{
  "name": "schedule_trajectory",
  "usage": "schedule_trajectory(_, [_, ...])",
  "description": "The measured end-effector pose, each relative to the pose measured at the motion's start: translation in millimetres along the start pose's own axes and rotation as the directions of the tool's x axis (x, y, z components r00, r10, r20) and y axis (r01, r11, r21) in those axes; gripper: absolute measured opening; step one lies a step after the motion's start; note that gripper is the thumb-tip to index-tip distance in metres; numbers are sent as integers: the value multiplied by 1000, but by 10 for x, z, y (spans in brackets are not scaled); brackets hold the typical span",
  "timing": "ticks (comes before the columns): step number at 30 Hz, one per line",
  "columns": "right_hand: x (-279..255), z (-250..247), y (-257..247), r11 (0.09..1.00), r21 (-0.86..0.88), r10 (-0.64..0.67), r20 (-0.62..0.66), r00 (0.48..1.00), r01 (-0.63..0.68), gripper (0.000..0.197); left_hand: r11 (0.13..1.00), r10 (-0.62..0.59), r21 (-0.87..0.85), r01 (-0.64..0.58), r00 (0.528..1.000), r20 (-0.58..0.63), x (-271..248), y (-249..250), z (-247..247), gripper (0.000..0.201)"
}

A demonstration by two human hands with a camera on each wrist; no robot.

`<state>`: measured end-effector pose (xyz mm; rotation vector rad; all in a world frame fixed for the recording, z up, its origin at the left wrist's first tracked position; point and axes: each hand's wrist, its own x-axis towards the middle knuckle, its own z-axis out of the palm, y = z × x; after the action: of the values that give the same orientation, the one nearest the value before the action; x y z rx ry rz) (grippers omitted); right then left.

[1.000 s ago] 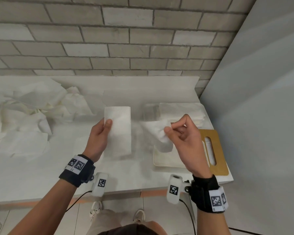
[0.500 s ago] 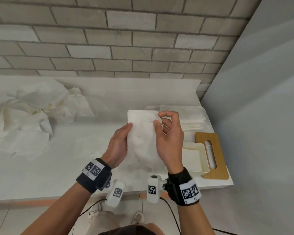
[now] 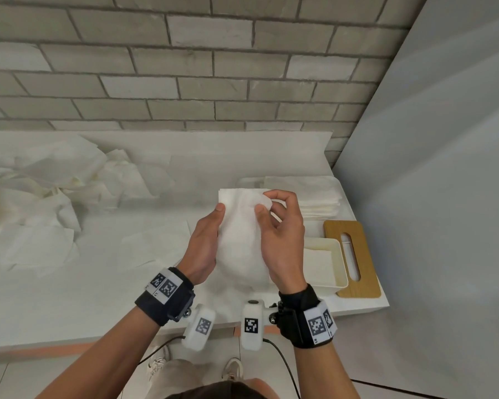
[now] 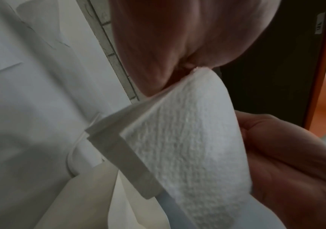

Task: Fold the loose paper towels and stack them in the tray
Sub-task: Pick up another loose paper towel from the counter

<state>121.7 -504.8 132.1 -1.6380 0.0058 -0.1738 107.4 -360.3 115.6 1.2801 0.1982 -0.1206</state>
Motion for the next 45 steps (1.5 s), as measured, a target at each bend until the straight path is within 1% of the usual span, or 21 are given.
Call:
schedule_trajectory(5, [24,-68,40,999,-45,-32,-47,998,30,17,1000,-20,-15,21,999,49,18,8,39,47])
schedule_trajectory(8, [16,-131,-2,980,-163,-118,-36,992,110,18,988,93,119,-98,994,49,68,-50,15,34])
schedule_trajectory(12, [82,-281,-156,897,-338,-301,7,954,285,20,930,185,309,-200,980,76,131,-46,-20,35])
schedule_trajectory(14, [153,-343,-230,792,-455,-382,149,912,407,35,891,209,382,-244,969,132,135,9,-6,30])
schedule_trajectory(16, [244,-368,-246,636,-605,-309,369,877,478,51,819,244,468,-331,940,238,138,72,36,24])
schedule_trajectory(17, [287,-370,-241,583,-654,-236,430,871,481,50,783,263,498,-374,923,281,144,99,65,22])
schedule_trajectory(18, [320,-383,-234,572,-669,-190,455,870,475,45,756,281,514,-405,910,305,162,117,90,22])
schedule_trajectory(19, [346,-407,-220,599,-650,-181,459,870,468,37,746,292,513,-424,901,321,173,123,116,22])
schedule_trajectory(21, [377,-488,-213,697,-545,-268,404,875,465,25,742,272,526,-416,904,330,187,90,157,22])
schedule_trajectory(24, [335,-701,-187,812,-417,-373,169,913,409,21,728,159,605,-321,939,306,208,-61,139,28])
schedule_trajectory(27, [242,-995,44,883,-406,-267,-18,964,237,19,739,155,622,-257,964,215,269,-240,78,29])
schedule_trajectory(29, [176,-1165,328,881,-458,-167,-62,984,120,24,759,170,613,-222,975,142,348,-351,19,36])
schedule_trajectory(32, [69,-1374,768,834,-549,-23,-120,993,-47,30,741,141,642,-196,981,136,449,-532,-52,40])
schedule_trajectory(35, [7,-1463,1032,740,-655,108,-109,988,-153,33,634,200,742,-217,973,115,552,-662,-389,23])
schedule_trajectory(37, [18,-1482,1123,664,-727,144,-101,984,-172,29,485,246,852,-198,966,84,671,-669,-799,19])
schedule_trajectory(38, [33,-1477,1156,613,-777,129,-83,988,-145,28,406,228,902,-146,972,55,752,-658,-1040,21])
schedule_trajectory(39, [51,-1467,1189,549,-829,109,-53,993,-105,28,320,167,946,-46,986,-9,820,-641,-1269,28])
schedule_trajectory(40, [70,-1448,1227,486,-871,103,-25,994,-72,29,225,83,972,72,992,-93,878,-637,-1502,43])
schedule_trajectory(42, [96,-1389,1247,408,-913,143,28,989,-33,32,70,-69,970,232,971,-227,920,-636,-1875,78])
schedule_trajectory(43, [105,-1370,1250,376,-926,178,52,983,-19,32,44,-102,967,252,964,-246,908,-633,-1977,84])
schedule_trajectory(45, [114,-1332,1229,321,-947,211,50,976,-20,28,92,-132,964,249,963,-236,890,-631,-2086,73])
